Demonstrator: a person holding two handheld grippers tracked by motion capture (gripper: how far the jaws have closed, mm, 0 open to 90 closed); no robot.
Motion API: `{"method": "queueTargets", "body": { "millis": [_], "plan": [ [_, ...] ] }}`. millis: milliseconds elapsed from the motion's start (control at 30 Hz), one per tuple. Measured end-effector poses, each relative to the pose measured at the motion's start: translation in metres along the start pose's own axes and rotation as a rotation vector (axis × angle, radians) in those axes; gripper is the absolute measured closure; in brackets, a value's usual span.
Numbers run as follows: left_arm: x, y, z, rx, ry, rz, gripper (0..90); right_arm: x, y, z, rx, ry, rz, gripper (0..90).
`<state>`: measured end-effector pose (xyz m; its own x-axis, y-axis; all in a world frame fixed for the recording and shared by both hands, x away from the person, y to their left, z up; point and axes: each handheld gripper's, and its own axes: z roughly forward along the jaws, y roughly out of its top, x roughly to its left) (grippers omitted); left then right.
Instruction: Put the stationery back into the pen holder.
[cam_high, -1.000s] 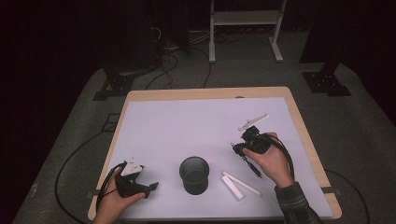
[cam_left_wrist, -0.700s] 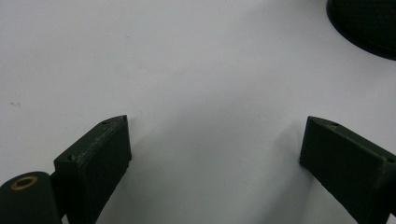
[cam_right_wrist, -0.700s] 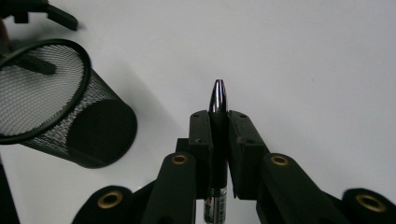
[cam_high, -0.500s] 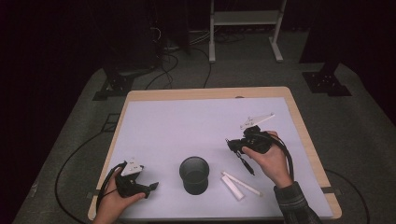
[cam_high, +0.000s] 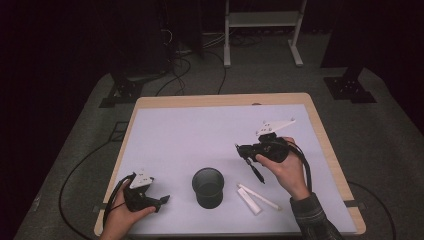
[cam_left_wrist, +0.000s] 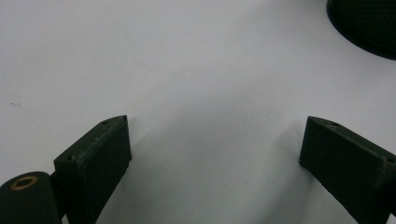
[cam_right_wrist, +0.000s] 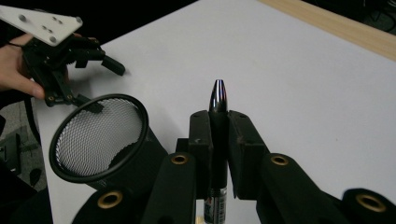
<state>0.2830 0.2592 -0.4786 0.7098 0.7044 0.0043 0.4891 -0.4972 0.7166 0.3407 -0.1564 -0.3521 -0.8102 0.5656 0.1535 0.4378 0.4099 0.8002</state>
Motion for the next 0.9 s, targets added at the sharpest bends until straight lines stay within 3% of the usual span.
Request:
{"method": "queueTargets", "body": {
  "millis": [367, 900],
  "plan": [
    [0.000, 0.000, 0.000, 0.004, 0.000, 0.005, 7.9, 0.016, 0.021, -0.001, -0.065, 0.048, -0.044, 79.8],
    [0.000, 0.000, 0.000, 0.003, 0.001, 0.006, 7.9, 0.033, 0.043, 0.008, -0.102, 0.093, -0.075, 79.8]
  ]
}}
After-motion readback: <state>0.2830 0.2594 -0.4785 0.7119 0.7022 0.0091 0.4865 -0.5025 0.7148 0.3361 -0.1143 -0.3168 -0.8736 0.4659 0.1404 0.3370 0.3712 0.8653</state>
